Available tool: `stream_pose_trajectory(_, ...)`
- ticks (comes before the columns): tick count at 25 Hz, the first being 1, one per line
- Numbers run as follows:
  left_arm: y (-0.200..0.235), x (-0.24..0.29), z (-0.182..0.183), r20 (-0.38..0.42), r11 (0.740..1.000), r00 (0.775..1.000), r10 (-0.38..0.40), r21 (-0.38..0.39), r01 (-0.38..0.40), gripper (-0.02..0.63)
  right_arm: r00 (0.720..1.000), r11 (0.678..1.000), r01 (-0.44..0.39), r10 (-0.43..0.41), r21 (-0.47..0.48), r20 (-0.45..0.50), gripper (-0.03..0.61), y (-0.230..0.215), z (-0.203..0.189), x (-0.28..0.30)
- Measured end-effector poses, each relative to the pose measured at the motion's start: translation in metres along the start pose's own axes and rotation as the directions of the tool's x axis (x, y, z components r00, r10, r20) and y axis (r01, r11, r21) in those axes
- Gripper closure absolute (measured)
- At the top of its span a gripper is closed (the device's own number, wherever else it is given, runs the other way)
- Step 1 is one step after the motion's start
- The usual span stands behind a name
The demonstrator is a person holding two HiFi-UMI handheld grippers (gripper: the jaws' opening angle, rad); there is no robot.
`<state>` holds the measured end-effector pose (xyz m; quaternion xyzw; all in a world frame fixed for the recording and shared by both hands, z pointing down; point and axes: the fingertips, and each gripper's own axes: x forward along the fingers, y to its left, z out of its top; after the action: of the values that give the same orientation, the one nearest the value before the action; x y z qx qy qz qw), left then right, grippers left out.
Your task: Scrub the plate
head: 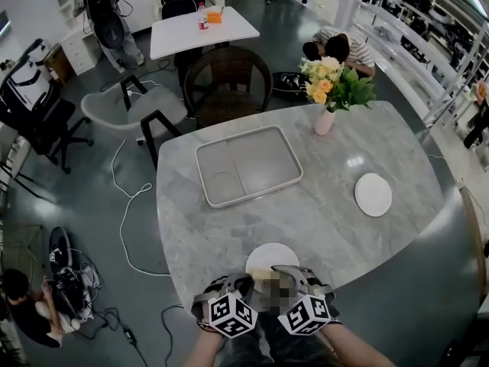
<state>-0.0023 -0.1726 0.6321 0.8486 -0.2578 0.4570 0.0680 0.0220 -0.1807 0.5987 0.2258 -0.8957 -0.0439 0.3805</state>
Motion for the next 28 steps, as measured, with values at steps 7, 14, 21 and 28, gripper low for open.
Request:
stream_pose_trajectory(7, 0.001, 0.002, 0.001, -0.003, 1.000, 1.000, 0.008, -0.003, -0.008, 0.601, 0.999, 0.988, 0.008, -0.002, -0.154, 0.039, 0.506, 0.005, 0.007, -0.012)
stream_pose_trajectory(14, 0.002, 0.003, 0.002, 0.000, 1.000, 1.000, 0.003, -0.018, -0.003, 0.601, 0.999, 0.962, 0.033, -0.041, -0.270, -0.026, 0.511, -0.004, -0.003, 0.000)
stream_pose_trajectory(21, 0.003, 0.004, 0.002, 0.003, 1.000, 1.000, 0.003, -0.030, -0.003, 0.601, 0.989, 0.939, 0.100, -0.131, -0.328, -0.073, 0.511, -0.027, -0.008, 0.005)
stream_pose_trajectory(28, 0.005, 0.004, 0.001, -0.006, 0.999, 1.000, 0.006, -0.047, -0.006, 0.601, 0.982, 0.943, 0.108, -0.151, -0.315, -0.113, 0.511, -0.027, -0.020, -0.008)
